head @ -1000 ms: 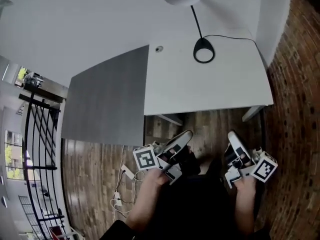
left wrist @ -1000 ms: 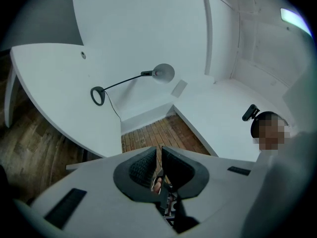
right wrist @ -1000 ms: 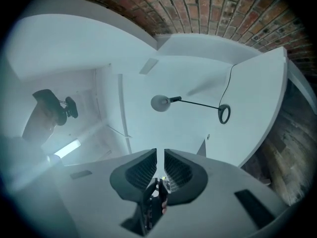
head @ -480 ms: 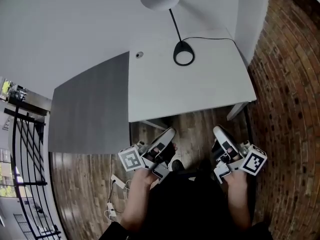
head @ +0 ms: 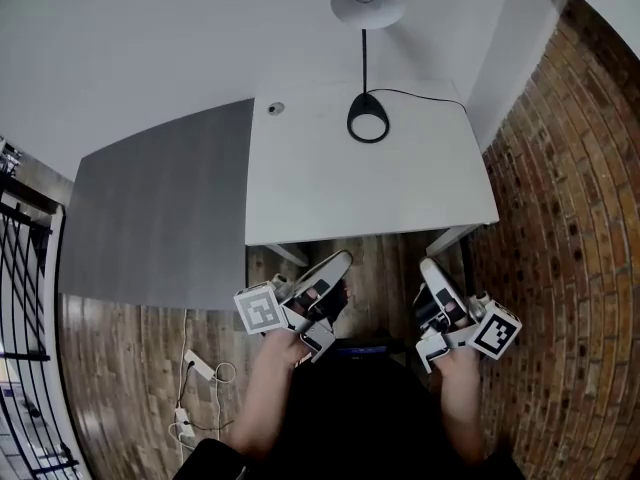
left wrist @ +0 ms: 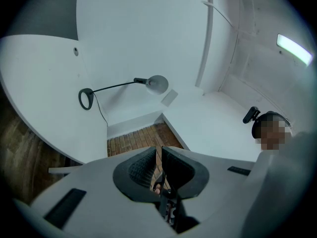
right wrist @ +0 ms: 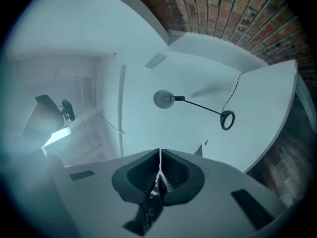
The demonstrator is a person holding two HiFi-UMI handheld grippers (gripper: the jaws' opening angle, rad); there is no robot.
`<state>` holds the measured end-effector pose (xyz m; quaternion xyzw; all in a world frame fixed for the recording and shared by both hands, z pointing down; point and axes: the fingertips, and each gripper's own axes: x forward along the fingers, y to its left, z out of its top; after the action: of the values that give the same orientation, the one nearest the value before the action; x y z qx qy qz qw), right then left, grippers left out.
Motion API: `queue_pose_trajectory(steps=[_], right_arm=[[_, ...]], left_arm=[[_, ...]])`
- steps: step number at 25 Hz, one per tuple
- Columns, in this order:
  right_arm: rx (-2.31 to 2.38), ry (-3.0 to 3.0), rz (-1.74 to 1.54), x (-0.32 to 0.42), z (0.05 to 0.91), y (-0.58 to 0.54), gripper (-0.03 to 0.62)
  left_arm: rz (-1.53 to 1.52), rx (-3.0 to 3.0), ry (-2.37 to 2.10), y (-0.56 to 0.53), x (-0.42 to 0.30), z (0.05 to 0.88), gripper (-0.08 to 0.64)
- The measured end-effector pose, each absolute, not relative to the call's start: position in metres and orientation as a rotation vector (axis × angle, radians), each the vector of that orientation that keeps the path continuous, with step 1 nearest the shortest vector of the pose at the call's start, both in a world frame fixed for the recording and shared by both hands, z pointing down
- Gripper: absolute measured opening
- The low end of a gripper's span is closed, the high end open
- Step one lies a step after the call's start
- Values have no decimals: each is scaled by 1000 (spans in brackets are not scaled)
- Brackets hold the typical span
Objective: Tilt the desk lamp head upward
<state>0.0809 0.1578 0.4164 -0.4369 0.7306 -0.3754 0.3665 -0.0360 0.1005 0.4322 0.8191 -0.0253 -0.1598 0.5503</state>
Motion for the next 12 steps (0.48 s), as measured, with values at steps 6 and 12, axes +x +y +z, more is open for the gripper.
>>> queue_pose_trajectory(steps=[6, 12], right_arm=[[-1151, 1914, -951, 69, 406, 151, 20], [-1136, 1942, -970, 50, 403, 144, 19]], left_arm=[[-408, 1922, -21, 98, -40, 430, 43], [-401, 1953, -50, 92, -52, 433, 43]])
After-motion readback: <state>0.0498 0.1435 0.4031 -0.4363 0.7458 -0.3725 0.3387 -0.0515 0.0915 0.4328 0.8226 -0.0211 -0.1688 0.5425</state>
